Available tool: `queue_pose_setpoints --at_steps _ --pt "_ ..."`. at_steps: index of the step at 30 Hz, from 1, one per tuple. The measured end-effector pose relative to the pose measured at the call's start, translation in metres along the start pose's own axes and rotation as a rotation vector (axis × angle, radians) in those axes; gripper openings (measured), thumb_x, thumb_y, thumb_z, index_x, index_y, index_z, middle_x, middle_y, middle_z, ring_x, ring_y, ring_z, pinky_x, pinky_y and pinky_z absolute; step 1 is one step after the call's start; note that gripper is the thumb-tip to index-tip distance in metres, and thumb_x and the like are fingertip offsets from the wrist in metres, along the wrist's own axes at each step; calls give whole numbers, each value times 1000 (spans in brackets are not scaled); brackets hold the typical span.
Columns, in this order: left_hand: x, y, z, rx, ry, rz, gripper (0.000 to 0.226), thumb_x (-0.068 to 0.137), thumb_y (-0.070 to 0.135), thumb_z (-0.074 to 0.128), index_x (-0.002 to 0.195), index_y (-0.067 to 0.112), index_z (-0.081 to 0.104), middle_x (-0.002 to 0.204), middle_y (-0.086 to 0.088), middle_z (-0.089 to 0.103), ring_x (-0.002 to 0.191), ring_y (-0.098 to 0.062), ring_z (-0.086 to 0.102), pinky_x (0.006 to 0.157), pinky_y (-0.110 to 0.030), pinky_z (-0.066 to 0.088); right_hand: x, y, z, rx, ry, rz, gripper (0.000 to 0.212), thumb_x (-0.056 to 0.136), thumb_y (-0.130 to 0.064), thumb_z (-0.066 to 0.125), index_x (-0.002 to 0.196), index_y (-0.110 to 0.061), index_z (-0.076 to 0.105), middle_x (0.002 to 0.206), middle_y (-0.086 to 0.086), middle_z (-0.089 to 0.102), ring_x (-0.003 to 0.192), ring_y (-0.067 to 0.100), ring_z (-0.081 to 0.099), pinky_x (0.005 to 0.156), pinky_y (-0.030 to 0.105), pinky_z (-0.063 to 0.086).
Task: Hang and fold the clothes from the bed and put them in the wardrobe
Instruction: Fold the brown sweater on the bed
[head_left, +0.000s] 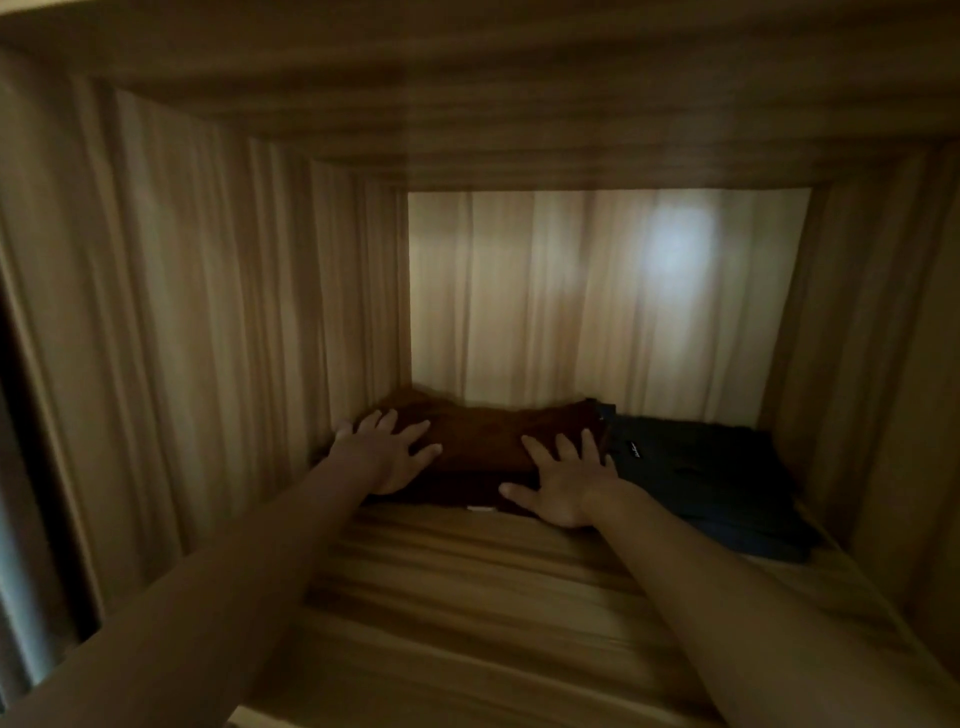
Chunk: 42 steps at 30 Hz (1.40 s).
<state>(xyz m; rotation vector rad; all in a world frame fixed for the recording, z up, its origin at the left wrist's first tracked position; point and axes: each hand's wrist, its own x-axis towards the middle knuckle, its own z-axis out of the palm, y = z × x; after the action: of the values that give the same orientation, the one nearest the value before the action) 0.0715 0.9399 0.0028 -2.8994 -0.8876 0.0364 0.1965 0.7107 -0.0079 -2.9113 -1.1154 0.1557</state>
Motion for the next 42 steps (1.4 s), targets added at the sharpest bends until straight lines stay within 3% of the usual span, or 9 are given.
queue_pose_setpoints --at_steps 11,17,21,25,28,31,33,36,42 --pt "31 2 6 22 1 16 72 94 75 10 157 45 -5 169 -7 -4 155 -28 -1 120 -56 3 24 -6 2 -90 -15 93 87 88 -84 15 155 -42 -21 167 6 -19 150 39 -24 119 62 -7" --pt "19 1 10 37 -10 31 70 94 73 5 156 45 -11 168 -7 -11 155 -26 -9 120 -55 -8 0 -6 3 -113 22 53 80 91 -80 9 157 -41 -16 169 7 -13 153 39 -14 120 62 -5" --pt "14 -2 -3 -76 -72 29 76 91 80 11 158 45 7 169 -6 5 154 -28 7 122 -55 -1 -9 -3 -18 -92 2 15 79 93 -79 7 160 -38 8 167 12 15 152 41 13 121 61 3" --pt "22 4 -14 -134 -42 -3 66 98 70 13 156 40 18 166 -14 9 151 -37 13 120 -60 11 4 -12 -29 -161 223 -21 61 105 -59 16 145 -19 38 131 15 59 120 34 56 109 51 35" --pt "24 9 6 -51 106 -2 54 103 58 13 151 35 22 164 -19 7 151 -37 7 121 -59 4 17 -16 -11 -343 243 4 60 104 -57 26 150 -19 29 144 22 44 130 42 41 107 56 34" --pt "28 5 16 -53 136 42 54 103 57 10 153 38 17 168 -10 -8 154 -29 -8 121 -56 -1 28 -8 1 -266 240 -11 66 102 -63 12 157 -28 17 165 22 -1 150 47 -9 116 69 -4" --pt "33 4 17 -42 125 39 58 101 60 6 156 44 -1 168 -5 -9 155 -26 -7 122 -54 1 37 -2 3 -210 235 -11 73 97 -69 0 160 -32 8 165 15 -20 148 44 -25 115 67 -15" --pt "38 4 17 -37 106 12 60 99 64 3 155 47 -9 169 -3 -3 155 -25 -3 122 -52 2 46 0 5 -165 157 18 77 90 -76 -6 158 -39 -13 166 14 -18 150 45 -16 117 66 -13" --pt "42 7 12 -35 62 -5 61 100 64 5 158 45 1 169 -3 1 155 -25 -1 123 -51 2 52 -1 1 -170 154 22 77 90 -77 -4 158 -40 -12 167 14 -12 152 46 -11 117 67 -11"
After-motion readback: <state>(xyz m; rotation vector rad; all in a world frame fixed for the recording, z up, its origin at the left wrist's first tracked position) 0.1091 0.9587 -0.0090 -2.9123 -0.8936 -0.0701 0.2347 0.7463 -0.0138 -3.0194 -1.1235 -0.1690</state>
